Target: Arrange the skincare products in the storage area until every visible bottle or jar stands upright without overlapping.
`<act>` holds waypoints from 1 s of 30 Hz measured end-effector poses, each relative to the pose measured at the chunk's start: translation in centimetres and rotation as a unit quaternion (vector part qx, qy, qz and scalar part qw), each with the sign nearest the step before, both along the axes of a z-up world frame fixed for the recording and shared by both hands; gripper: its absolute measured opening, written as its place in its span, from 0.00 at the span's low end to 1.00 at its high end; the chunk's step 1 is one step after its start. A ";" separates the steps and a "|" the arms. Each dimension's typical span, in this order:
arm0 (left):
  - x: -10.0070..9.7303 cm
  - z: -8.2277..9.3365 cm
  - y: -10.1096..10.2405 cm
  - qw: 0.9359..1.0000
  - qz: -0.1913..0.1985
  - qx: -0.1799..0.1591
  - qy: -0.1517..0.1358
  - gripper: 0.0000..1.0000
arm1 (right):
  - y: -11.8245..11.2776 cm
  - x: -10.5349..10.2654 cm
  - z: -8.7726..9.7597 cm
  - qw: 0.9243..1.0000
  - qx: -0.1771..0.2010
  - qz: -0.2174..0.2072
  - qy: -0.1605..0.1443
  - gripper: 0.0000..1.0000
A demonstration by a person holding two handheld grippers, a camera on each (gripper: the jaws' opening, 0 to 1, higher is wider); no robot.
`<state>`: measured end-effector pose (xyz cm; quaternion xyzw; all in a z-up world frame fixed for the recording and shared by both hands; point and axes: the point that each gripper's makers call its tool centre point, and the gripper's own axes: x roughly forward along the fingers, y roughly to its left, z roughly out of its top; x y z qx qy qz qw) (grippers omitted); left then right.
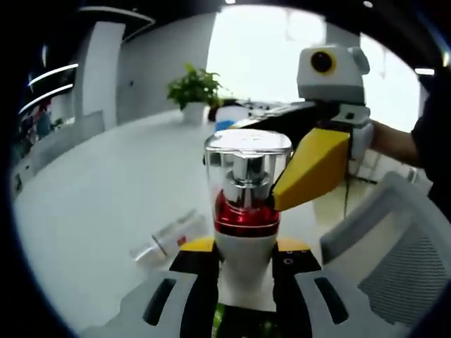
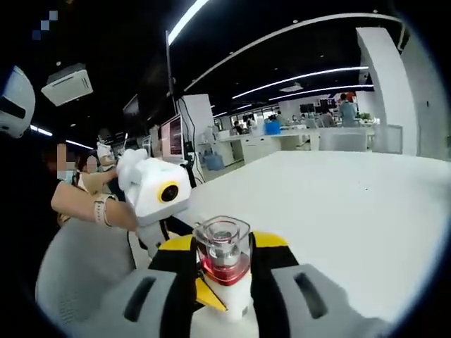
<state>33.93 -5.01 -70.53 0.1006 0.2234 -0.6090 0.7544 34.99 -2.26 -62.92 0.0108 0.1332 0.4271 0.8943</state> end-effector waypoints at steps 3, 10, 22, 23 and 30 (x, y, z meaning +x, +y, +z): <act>0.4 0.0 0.0 1.000 -0.001 -0.003 -0.006 0.24 | 0.0 0.3 0.0 1.000 -0.012 0.001 -0.008 0.28; 1.1 -0.1 0.0 0.999 -0.007 0.005 -0.042 0.25 | 0.1 0.2 0.0 0.998 -0.048 0.000 -0.039 0.28; 1.1 -1.3 1.3 0.997 0.025 0.044 -0.051 0.30 | 0.0 0.3 0.1 0.996 -0.071 -0.047 -0.037 0.28; 0.9 -1.2 1.4 0.997 0.026 0.043 -0.051 0.29 | 0.0 0.3 0.1 0.995 -0.073 -0.052 -0.037 0.28; 0.9 0.4 1.9 0.995 0.072 0.020 -0.060 0.29 | -0.1 0.4 -0.1 0.991 -0.079 -0.108 -0.027 0.28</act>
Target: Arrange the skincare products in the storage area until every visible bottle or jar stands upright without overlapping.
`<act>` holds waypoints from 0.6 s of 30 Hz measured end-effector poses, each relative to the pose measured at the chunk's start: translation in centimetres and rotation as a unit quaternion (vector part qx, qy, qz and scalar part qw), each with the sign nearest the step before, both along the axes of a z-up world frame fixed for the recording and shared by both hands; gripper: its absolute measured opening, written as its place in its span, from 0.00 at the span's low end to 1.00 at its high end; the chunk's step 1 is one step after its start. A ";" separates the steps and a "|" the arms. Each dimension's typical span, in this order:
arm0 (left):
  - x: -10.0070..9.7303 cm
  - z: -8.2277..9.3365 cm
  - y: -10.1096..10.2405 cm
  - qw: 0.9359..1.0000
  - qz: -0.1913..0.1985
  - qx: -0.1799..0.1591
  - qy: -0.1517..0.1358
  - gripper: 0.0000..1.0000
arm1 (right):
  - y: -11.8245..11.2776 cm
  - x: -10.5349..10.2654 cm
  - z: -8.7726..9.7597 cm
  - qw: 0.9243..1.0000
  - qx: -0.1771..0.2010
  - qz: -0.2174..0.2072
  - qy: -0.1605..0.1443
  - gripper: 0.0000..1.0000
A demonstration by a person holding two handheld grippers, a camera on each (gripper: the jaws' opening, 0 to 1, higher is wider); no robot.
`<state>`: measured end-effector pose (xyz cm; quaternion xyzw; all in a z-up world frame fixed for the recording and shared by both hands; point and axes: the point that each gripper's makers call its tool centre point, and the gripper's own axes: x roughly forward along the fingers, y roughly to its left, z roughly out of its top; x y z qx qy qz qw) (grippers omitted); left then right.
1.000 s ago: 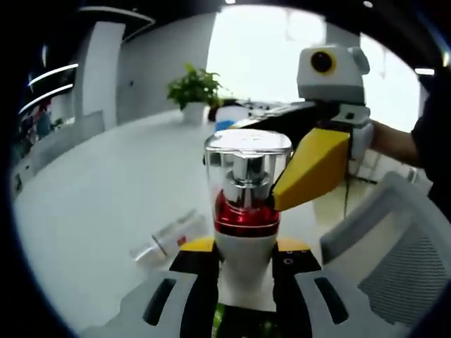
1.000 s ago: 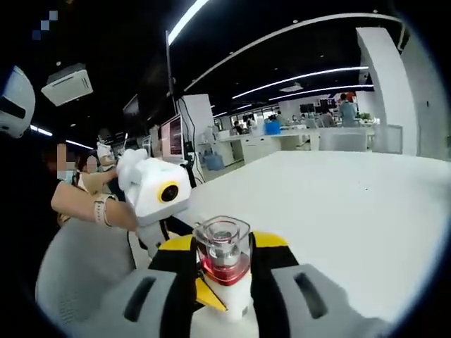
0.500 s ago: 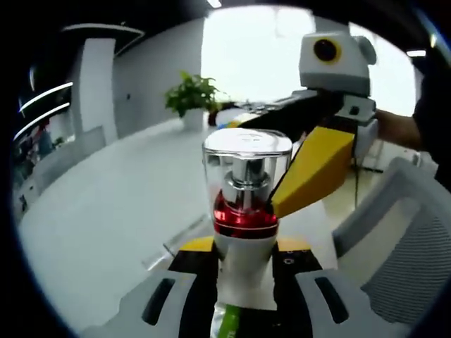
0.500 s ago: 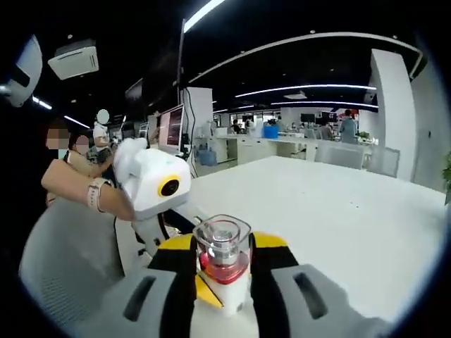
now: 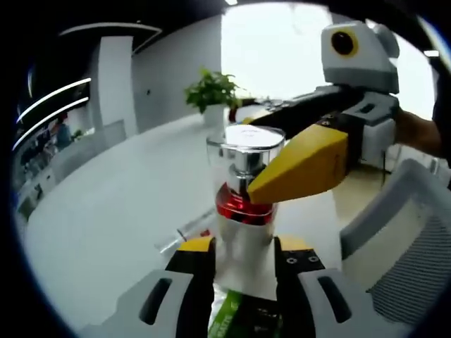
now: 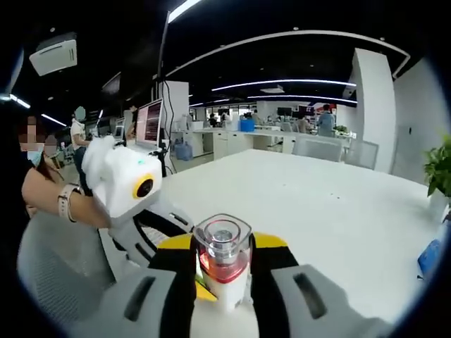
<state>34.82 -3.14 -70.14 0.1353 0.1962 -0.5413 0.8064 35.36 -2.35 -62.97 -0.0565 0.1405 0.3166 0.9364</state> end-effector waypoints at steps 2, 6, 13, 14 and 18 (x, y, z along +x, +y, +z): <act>-0.1 0.2 -0.1 1.000 0.004 -0.004 -0.003 0.30 | 0.0 0.1 0.0 1.000 -0.002 -0.017 0.000 0.28; -0.3 0.6 -0.5 1.000 0.012 -0.012 -0.008 0.30 | 0.1 0.1 -0.1 0.999 -0.013 -0.044 -0.005 0.28; 0.2 1.3 -0.9 0.998 0.060 -0.028 -0.023 0.32 | 0.1 0.3 -0.2 0.995 -0.021 -0.093 -0.013 0.28; 0.2 1.3 -0.9 0.997 0.061 -0.028 -0.024 0.32 | 0.0 0.3 -0.2 0.995 -0.023 -0.094 -0.013 0.28; 0.6 1.4 -1.0 0.994 0.095 -0.033 -0.036 0.31 | 0.0 0.3 -0.2 0.993 -0.027 -0.111 -0.017 0.28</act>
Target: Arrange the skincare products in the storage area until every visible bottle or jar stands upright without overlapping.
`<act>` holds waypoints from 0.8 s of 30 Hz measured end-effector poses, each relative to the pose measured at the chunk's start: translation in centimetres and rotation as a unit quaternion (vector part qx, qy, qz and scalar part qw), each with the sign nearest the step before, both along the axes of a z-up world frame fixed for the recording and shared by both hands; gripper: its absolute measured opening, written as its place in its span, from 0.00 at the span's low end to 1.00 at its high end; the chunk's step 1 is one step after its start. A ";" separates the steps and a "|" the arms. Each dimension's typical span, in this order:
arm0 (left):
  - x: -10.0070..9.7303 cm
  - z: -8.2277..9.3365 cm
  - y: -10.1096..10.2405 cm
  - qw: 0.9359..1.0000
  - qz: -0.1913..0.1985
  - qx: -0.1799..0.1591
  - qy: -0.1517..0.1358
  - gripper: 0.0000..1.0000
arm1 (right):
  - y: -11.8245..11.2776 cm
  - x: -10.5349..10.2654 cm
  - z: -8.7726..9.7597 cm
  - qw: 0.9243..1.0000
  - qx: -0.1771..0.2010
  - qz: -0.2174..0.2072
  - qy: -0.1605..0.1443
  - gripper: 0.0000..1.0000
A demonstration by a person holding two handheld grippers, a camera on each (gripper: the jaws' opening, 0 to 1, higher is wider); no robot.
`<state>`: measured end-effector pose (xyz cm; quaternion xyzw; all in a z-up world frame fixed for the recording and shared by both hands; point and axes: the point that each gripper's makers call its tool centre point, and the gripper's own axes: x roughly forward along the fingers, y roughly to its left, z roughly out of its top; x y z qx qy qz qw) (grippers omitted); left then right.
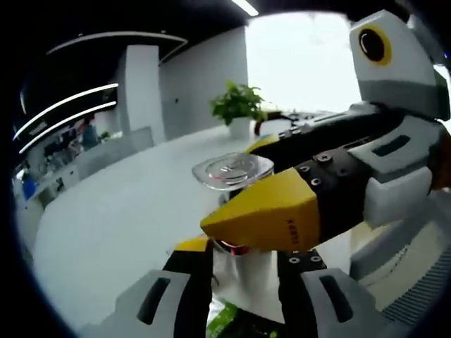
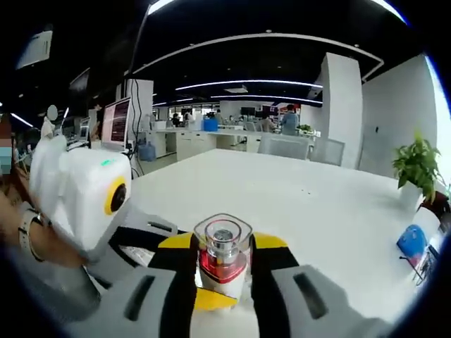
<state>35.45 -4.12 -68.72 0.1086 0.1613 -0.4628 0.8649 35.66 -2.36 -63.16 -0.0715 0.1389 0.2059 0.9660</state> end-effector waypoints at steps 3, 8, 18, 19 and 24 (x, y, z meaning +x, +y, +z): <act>0.0 0.0 -0.1 1.000 0.004 -0.001 -0.003 0.30 | -0.3 0.0 0.0 1.000 0.004 -0.007 -0.001 0.28; 0.0 0.0 -0.4 1.000 0.002 -0.004 -0.007 0.29 | -0.6 -0.2 0.0 1.000 0.007 -0.005 0.007 0.29; 0.1 0.0 -0.4 1.000 -0.019 -0.006 -0.002 0.29 | -1.0 -0.3 0.2 0.999 0.021 0.027 0.011 0.37; 0.0 0.0 -0.4 1.000 -0.025 -0.006 -0.002 0.29 | -1.1 -0.3 0.3 0.999 0.019 0.032 0.009 0.39; 0.0 0.0 -0.4 0.999 -0.047 -0.006 -0.003 0.28 | -1.2 -0.6 1.0 0.997 0.042 0.071 0.010 0.46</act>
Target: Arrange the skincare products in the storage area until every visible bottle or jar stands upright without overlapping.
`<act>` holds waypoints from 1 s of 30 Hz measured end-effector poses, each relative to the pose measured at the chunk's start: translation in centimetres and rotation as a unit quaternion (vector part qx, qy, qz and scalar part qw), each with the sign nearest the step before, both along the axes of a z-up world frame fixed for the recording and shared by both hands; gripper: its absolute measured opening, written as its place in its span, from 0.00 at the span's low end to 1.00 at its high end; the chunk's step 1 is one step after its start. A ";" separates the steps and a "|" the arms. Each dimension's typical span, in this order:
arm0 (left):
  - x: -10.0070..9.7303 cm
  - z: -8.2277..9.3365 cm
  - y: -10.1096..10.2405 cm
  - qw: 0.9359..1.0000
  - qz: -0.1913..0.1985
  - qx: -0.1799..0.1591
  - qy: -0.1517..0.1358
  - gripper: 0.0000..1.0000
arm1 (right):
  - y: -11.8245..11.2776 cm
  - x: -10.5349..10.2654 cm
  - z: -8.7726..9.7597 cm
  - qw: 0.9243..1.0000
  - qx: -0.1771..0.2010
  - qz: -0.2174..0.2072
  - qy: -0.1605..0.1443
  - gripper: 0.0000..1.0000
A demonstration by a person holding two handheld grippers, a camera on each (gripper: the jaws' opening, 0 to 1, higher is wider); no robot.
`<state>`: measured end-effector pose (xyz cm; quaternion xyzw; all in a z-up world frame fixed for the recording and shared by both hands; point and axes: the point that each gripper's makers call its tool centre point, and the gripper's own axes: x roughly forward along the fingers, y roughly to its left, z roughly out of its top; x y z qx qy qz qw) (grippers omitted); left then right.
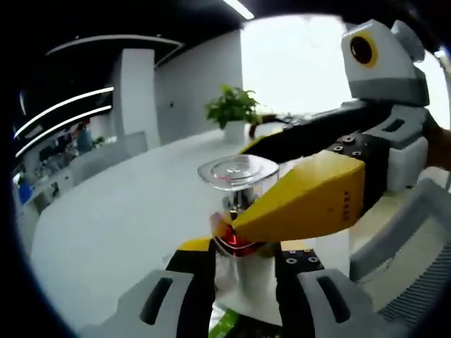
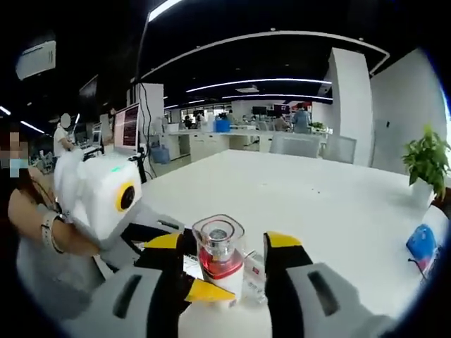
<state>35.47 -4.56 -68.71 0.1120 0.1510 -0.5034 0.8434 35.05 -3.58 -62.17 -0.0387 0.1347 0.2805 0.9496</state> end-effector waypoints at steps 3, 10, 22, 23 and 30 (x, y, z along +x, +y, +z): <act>0.0 0.0 0.0 1.000 -0.021 0.003 0.002 0.28 | -0.7 -0.4 0.2 1.000 0.014 0.024 0.008 0.46; -0.1 0.0 0.0 0.998 -0.065 0.005 0.001 0.28 | -3.0 -0.6 0.5 0.998 0.045 0.047 0.008 0.48; -0.8 0.1 -0.1 0.983 -0.182 -0.001 -0.003 0.28 | -0.4 -1.9 -0.2 0.975 0.042 0.219 -0.001 0.48; -0.8 0.1 -0.1 0.983 -0.186 -0.002 0.000 0.28 | 0.2 -2.1 -0.2 0.970 0.047 0.238 -0.001 0.46; -1.3 0.2 0.1 0.973 -0.229 -0.008 -0.004 0.28 | 1.3 -1.5 -0.7 0.958 0.040 0.285 -0.004 0.44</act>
